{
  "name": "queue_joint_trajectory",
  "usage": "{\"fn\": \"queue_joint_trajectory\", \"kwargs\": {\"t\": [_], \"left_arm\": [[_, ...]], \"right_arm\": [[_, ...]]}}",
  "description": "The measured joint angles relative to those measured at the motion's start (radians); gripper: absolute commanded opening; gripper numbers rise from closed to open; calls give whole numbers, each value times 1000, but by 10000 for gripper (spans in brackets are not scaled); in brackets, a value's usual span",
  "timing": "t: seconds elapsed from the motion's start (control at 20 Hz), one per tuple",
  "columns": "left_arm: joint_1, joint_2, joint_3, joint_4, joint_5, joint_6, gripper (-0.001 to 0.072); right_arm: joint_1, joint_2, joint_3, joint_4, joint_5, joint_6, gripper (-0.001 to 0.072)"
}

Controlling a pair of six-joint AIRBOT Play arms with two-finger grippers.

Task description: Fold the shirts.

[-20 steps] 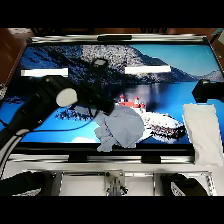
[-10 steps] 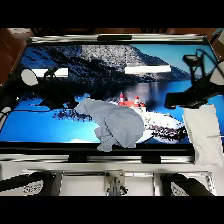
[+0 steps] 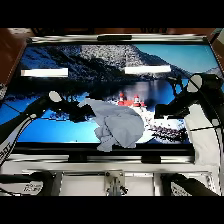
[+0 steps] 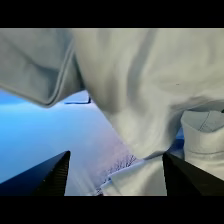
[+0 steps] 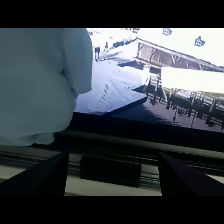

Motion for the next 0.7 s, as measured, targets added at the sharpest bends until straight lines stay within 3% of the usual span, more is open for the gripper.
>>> {"fn": "queue_joint_trajectory", "kwargs": {"t": [0.1, 0.15, 0.2, 0.3, 0.55, 0.7], "left_arm": [[-10, -27, 6, -35, 27, 13, 718], [-14, -36, 9, -47, 42, 17, 682], [-18, -45, 11, -58, 53, 19, 595], [-23, -54, 14, -72, 72, 24, 594], [-28, -65, 17, -106, 128, 26, 460], [-30, -66, 17, -122, 151, 26, 67]], "right_arm": [[0, -1, -6, 3, -2, 0, 660], [0, -2, -8, 3, -4, 0, 660], [0, -2, -10, 5, -7, 2, 660], [0, -3, -11, 9, -12, 13, 660], [0, -5, -13, 78, -39, 27, 660], [0, -17, -30, 103, -48, 31, 661]]}}
